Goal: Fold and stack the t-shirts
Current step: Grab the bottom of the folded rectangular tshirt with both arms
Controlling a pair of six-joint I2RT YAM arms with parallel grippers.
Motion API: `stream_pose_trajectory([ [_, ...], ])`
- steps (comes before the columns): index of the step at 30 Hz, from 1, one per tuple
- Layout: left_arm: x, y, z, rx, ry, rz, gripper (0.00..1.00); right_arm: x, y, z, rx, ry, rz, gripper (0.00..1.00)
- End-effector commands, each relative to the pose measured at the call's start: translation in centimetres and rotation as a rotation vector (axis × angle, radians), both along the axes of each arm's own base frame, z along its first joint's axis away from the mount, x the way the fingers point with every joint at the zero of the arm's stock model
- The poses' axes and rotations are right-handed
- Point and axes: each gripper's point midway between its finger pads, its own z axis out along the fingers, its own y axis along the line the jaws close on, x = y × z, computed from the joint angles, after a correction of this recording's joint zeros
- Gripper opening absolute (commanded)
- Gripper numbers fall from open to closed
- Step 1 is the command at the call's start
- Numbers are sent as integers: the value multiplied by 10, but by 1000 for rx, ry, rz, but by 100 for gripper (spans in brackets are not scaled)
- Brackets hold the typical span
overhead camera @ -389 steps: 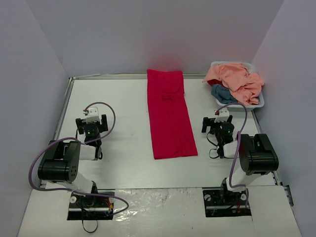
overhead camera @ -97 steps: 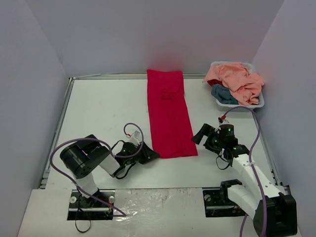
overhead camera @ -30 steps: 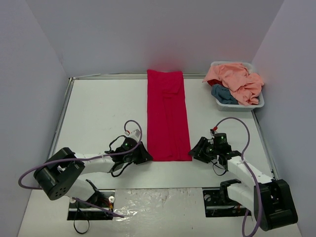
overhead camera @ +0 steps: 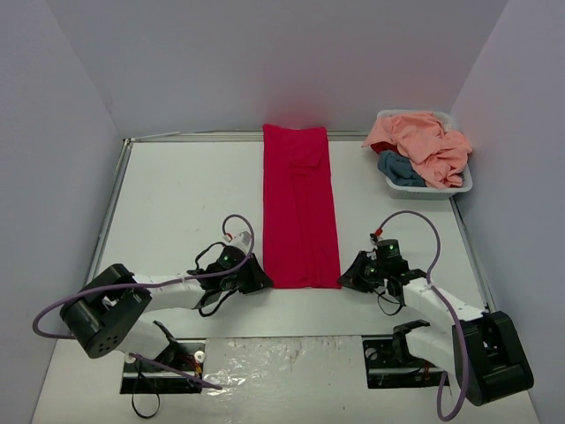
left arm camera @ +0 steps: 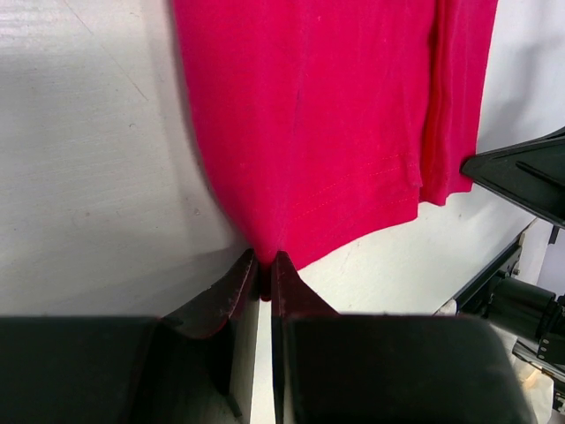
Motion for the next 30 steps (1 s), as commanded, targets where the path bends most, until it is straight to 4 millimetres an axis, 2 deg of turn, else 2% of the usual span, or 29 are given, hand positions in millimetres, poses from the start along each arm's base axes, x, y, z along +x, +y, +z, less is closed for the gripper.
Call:
stream_pose_trajectory([
  [1, -15, 24, -26, 135, 54, -8, 3, -8, -2, -6, -21, 34, 5, 4],
  [3, -16, 24, -25, 138, 51, -14, 2, -8, -2, -5, -22, 33, 5, 0],
  [11, -21, 22, -23, 141, 38, -40, 2, -7, -1, 8, -32, 7, 12, 0],
  [18, -27, 19, -14, 138, 4, -50, 2, -17, -1, 18, -43, 7, 28, 0],
  [30, -49, 26, -3, 115, -27, -27, 2, -35, 5, 35, -51, -9, 40, 0],
])
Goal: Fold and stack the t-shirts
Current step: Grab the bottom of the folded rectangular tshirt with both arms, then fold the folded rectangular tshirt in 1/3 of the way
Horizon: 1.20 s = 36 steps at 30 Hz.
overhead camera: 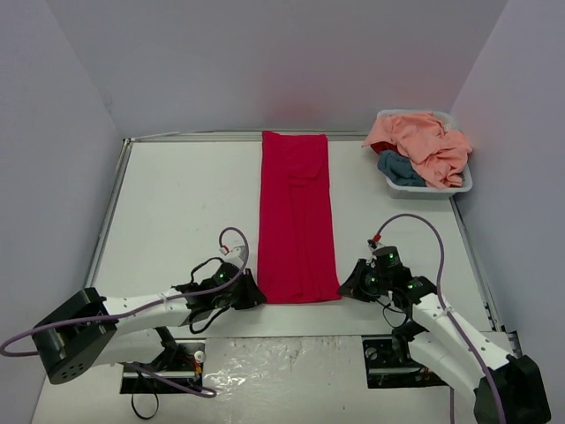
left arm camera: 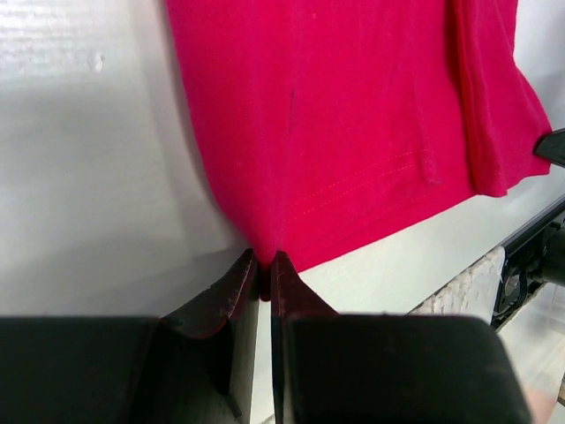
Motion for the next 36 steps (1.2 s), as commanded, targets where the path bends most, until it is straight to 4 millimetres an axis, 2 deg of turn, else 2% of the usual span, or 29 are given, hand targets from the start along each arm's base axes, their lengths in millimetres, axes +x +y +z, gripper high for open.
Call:
stream_pose_trajectory([
  [1, -8, 8, -2, 42, 9, 19, 2, -2, 0, 13, -19, -3, -23, 0],
  [12, -22, -3, 10, 28, -10, -5, 2, -17, 15, 28, -21, -23, -3, 0],
  [15, -18, 3, 16, 37, -33, 20, 3, -15, 18, 37, -26, -56, -3, 0],
  [24, -11, 12, 51, 56, -101, 41, 2, 0, 25, 58, -53, -109, 5, 0],
  [36, 6, 16, 76, 72, -162, 106, 2, 23, 29, 85, -83, -193, -21, 0],
])
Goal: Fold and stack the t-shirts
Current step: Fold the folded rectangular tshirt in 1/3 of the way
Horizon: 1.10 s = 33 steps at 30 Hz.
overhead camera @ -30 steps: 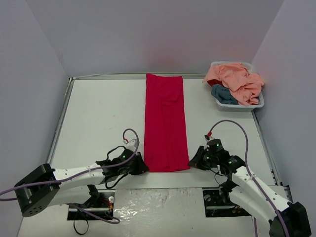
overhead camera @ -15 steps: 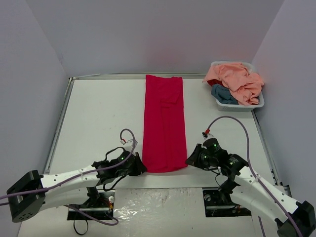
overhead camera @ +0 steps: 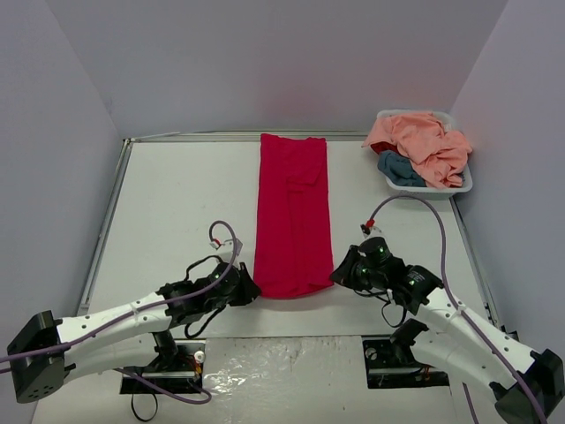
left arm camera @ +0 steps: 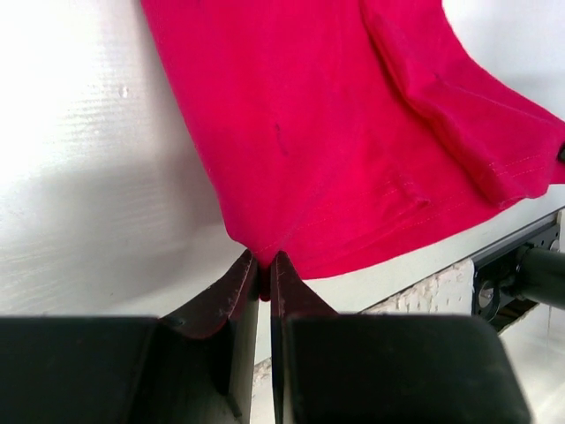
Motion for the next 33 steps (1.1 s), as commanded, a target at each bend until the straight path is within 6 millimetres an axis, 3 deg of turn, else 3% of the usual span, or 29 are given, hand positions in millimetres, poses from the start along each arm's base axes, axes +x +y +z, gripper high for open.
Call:
stream_pose_trajectory([
  [1, 13, 2, 23, 7, -56, 47, 2, 15, -1, 19, -24, -67, -26, 0],
  [19, 69, 13, 53, 24, -128, 160, 2, 70, 6, 58, -99, -209, -103, 0],
  [33, 109, 8, 72, 12, -157, 155, 2, 105, 10, 66, -167, -242, -132, 0],
])
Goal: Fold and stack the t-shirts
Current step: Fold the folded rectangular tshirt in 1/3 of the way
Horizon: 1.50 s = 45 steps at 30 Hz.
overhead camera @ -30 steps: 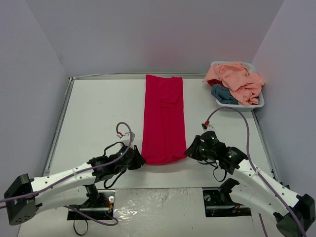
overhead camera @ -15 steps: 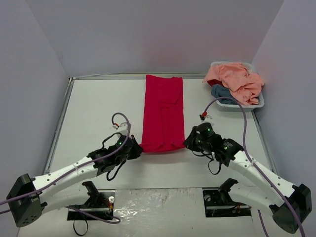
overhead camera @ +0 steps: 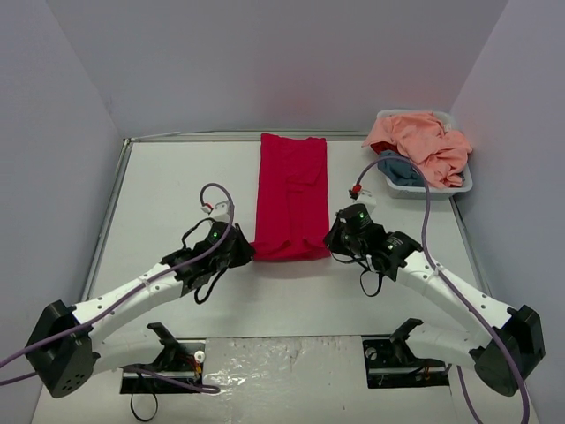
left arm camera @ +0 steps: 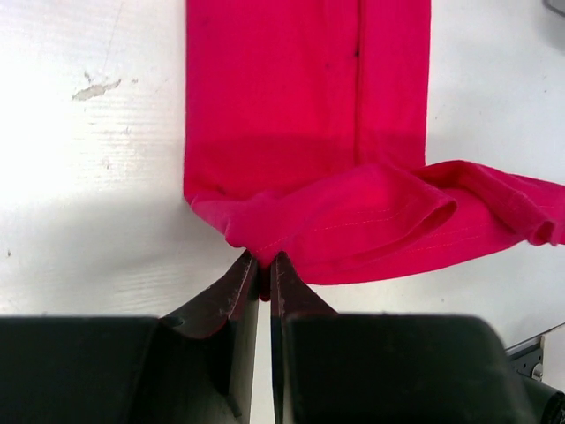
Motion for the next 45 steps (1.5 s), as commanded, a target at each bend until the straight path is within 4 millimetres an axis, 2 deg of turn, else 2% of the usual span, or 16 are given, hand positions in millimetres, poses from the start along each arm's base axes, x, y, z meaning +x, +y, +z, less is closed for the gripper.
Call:
stream_pose_trajectory([
  [1, 20, -12, 28, -24, -67, -32, 2, 20, -3, 16, -18, -62, -38, 0],
  [14, 56, -21, 42, 4, -89, -50, 2, 53, -26, 9, -29, -50, -61, 0],
  [21, 79, -26, 38, 32, -76, -68, 2, 73, -19, 1, -41, -32, -38, 0],
  [26, 95, -26, 38, 28, -68, -69, 2, 92, -16, 3, -42, -40, -36, 0],
  [32, 115, -26, 41, 35, -75, -88, 2, 109, -16, -8, -71, -23, -38, 0],
  [33, 120, -23, 36, 38, -65, -84, 2, 112, -15, -11, -76, -18, -35, 0],
  [45, 154, -36, 36, 19, -65, -108, 2, 149, -17, -19, -79, -10, -27, 0],
])
